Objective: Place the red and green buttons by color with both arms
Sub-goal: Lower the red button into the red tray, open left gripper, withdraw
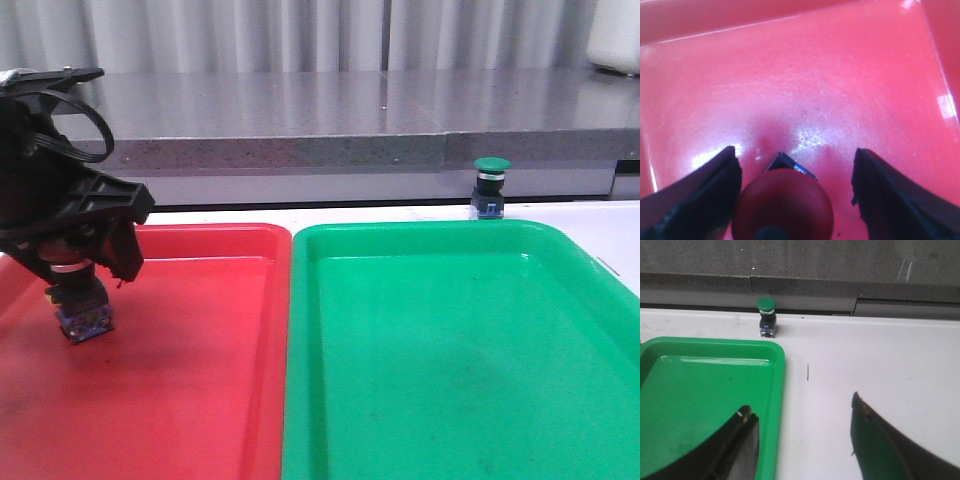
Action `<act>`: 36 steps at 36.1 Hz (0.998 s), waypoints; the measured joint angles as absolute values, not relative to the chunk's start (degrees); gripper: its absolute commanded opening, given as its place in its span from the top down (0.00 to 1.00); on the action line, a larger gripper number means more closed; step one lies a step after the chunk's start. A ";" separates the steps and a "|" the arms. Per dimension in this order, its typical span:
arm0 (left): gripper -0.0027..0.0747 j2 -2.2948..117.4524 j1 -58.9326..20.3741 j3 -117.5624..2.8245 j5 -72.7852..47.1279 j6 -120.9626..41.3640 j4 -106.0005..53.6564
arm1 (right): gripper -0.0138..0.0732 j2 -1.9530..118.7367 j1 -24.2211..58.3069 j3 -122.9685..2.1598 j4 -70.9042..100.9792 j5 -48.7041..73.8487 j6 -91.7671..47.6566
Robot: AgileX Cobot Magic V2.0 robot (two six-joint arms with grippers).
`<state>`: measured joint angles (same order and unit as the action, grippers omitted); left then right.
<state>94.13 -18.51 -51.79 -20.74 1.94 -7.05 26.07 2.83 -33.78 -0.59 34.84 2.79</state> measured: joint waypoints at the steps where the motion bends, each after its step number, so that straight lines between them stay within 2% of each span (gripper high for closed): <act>1: 0.33 93.82 -18.51 -51.79 -20.87 1.94 -7.05 | 0.34 26.07 2.83 -33.78 -0.59 34.84 2.79; 7: 0.33 88.58 -18.51 -51.79 -22.92 1.94 -7.05 | 0.34 26.07 2.83 -33.78 -0.59 34.84 2.79; 21: 0.33 62.14 -18.51 -51.35 -32.73 1.94 -5.48 | 0.34 26.07 2.83 -33.78 -0.59 34.84 2.79; 36: 0.33 35.52 -18.51 -37.67 -35.92 1.94 -5.22 | 0.34 26.07 2.83 -33.78 -0.59 34.84 2.79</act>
<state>35.52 -18.51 -37.67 -35.92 1.94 -5.22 26.07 2.83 -33.78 -0.59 34.84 2.79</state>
